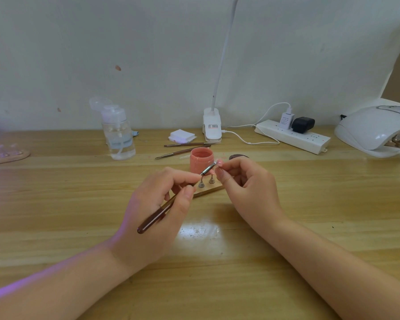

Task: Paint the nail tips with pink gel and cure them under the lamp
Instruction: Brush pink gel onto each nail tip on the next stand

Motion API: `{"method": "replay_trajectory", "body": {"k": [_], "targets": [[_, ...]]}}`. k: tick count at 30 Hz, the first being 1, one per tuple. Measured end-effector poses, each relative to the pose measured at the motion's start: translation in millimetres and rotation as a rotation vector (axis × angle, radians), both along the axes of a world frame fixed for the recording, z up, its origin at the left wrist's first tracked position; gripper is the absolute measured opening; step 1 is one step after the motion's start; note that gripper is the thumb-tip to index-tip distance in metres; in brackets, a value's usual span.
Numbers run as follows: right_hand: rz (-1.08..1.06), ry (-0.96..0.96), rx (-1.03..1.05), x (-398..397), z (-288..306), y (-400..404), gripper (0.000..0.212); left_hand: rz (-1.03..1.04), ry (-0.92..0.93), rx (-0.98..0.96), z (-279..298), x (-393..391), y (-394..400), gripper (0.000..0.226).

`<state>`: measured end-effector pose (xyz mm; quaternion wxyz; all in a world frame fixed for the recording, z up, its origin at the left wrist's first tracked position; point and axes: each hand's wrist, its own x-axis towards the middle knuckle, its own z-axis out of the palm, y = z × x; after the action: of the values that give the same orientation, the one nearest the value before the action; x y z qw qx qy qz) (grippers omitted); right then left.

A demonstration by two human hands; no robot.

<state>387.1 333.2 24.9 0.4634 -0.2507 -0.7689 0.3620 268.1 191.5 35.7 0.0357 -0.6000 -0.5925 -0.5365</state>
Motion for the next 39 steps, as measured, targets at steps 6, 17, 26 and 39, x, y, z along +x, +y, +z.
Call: {"method": "replay_trajectory", "body": {"k": [6, 17, 26, 39], "targets": [[-0.002, -0.003, -0.006, 0.1, 1.3, -0.8, 0.003, -0.024, -0.043, 0.037, -1.2, -2.0, -1.9, 0.020], [0.011, 0.017, -0.029, 0.5, 0.5, 0.2, 0.006, -0.002, -0.014, 0.049, -0.2, -2.2, -2.6, 0.020], [0.042, 0.039, -0.041, 0.8, 0.2, -0.4, 0.003, 0.024, 0.045, 0.029, 1.3, -2.2, -2.8, 0.024], [0.033, 0.055, -0.037, 0.4, -1.2, 1.1, 0.005, -0.021, -0.043, 0.058, 1.6, -2.6, -3.1, 0.021]]}}
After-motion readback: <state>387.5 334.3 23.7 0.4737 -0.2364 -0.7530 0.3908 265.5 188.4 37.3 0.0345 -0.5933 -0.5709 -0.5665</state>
